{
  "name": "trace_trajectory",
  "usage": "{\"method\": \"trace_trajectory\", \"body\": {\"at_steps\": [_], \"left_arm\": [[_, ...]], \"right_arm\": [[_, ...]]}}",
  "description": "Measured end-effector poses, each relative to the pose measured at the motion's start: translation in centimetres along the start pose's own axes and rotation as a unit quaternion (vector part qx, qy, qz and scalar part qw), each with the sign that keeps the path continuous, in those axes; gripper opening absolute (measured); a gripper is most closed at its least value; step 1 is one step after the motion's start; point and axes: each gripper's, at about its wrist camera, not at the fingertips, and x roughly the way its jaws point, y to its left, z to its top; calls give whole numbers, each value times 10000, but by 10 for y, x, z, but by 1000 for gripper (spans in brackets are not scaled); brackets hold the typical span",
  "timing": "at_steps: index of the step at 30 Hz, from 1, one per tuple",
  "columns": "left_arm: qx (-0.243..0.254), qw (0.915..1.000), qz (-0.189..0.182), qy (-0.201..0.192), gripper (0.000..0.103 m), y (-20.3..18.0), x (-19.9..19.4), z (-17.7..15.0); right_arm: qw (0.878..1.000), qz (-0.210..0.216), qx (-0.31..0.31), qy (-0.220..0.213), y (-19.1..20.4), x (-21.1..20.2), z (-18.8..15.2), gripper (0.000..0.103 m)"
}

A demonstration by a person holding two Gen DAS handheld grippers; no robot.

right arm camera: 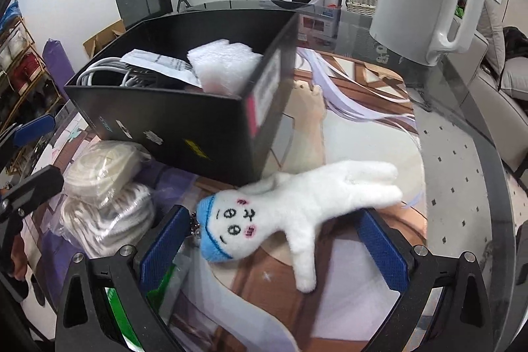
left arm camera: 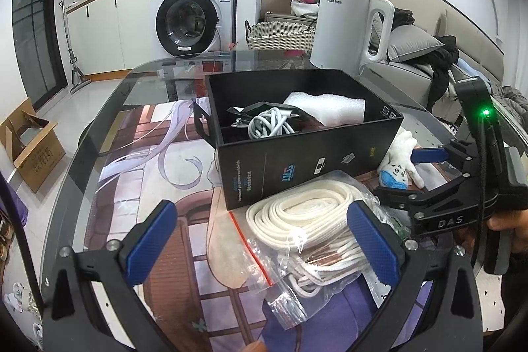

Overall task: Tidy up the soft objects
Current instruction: 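Grasp the white plush doll by its blue-hatted head with the right gripper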

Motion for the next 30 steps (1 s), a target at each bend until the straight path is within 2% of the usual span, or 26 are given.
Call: {"method": "trace_trajectory", "body": {"at_steps": [7, 20, 22, 24, 25, 26, 30], "left_arm": [[24, 10000, 5, 23, 103, -2, 1, -1], [56, 9999, -37, 75, 103, -6, 2, -1], [55, 10000, -38, 70, 103, -6, 2, -1], [55, 9999, -41, 73, 103, -6, 2, -1], [57, 9999, -40, 73, 103, -6, 2, -1], [60, 9999, -41, 76, 103, -6, 2, -1], [78, 9999, -46, 76, 103, -6, 1, 0]], "right_arm": [[10000, 53, -21, -20, -23, -7, -13, 102], [9999, 38, -120, 27, -11, 3, 3, 102], [10000, 13, -51, -56, -14, 2, 3, 92], [9999, 18, -16, -128, -17, -2, 2, 71], [9999, 16, -19, -163, -18, -5, 1, 66], [9998, 30, -32, -179, -19, -8, -1, 62], [9994, 233, -103, -237, -21, -16, -8, 59]]}}
